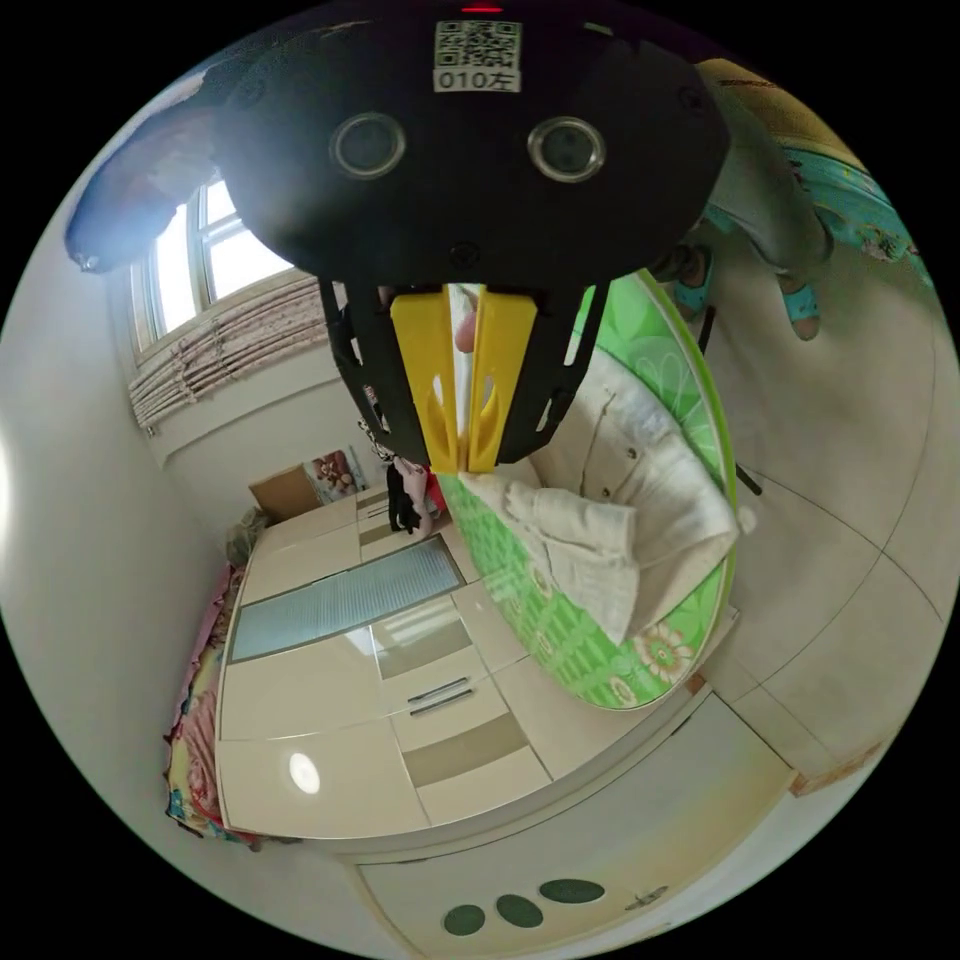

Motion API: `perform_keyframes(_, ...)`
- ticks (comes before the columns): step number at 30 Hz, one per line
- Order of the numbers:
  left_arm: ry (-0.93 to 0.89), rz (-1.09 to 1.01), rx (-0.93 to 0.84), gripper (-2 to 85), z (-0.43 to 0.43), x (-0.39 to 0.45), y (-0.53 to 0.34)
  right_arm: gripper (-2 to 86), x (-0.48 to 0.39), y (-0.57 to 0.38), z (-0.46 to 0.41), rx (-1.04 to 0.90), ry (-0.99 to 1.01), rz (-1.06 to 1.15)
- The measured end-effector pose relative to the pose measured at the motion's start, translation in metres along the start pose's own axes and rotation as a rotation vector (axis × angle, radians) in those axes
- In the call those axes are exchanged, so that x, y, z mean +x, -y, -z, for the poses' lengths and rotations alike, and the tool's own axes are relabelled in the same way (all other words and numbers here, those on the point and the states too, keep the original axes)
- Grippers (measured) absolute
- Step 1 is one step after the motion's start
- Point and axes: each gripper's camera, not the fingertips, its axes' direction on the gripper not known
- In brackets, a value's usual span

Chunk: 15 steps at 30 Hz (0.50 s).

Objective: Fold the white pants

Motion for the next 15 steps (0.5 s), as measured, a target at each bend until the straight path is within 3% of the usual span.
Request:
perform_keyframes(3,-0.028,-0.004,-0.002,-0.1,-0.002,0.013,0.010,7.7,-0.068,0.022,-0.019,-0.053,-0.366,0.149)
perform_keyframes(5,-0.064,0.016,0.001,-0.1,-0.004,0.015,0.017,7.5,-0.093,0.029,-0.035,-0.096,-0.480,0.194)
perform_keyframes(15,-0.160,0.096,0.007,-0.1,-0.012,0.031,0.045,9.9,-0.184,0.052,-0.082,-0.163,-0.791,0.427)
